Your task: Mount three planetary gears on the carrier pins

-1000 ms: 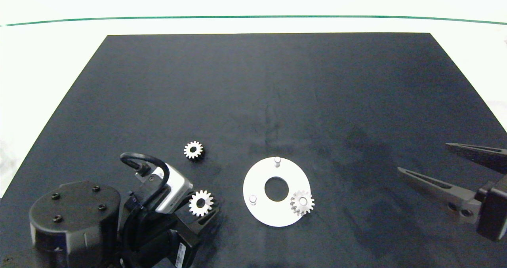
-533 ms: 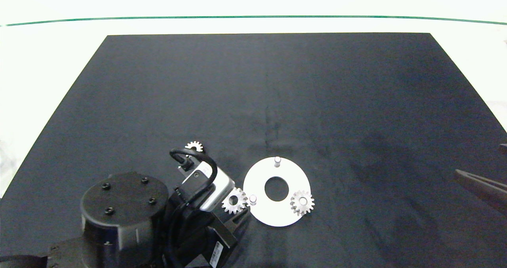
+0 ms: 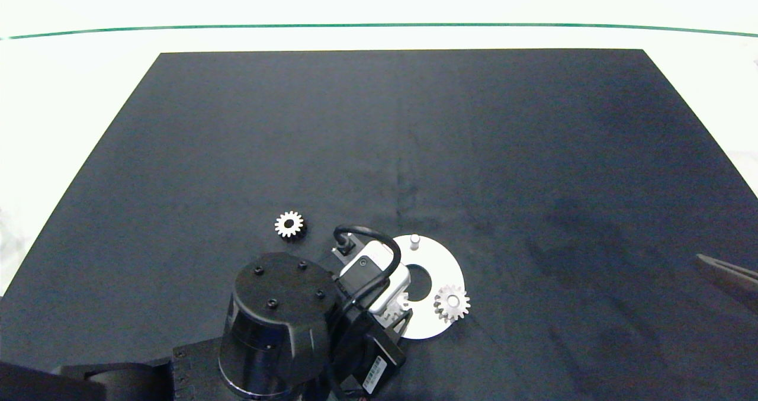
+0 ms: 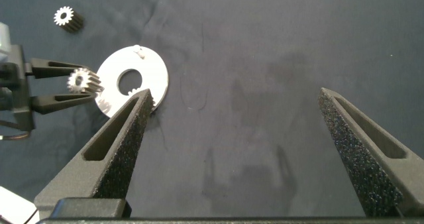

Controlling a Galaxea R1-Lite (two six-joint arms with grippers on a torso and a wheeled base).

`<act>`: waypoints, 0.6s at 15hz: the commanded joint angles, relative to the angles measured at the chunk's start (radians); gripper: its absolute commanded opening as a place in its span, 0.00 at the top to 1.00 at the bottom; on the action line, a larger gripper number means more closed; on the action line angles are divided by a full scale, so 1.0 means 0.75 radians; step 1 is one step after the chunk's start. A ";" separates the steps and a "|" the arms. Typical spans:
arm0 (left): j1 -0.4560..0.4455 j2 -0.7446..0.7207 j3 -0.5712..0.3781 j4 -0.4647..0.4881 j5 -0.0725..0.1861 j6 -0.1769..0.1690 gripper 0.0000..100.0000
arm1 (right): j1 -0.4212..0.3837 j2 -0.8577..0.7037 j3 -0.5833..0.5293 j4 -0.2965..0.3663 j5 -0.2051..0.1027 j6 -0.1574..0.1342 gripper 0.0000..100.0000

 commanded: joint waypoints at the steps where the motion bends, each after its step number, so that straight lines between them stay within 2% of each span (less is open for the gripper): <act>1: 0.004 0.040 -0.016 -0.007 0.027 0.002 0.81 | 0.000 0.003 0.004 0.000 0.000 0.001 0.00; 9: 0.047 -0.013 0.031 -0.007 0.027 0.012 0.81 | 0.007 0.003 0.012 0.000 0.008 0.003 0.00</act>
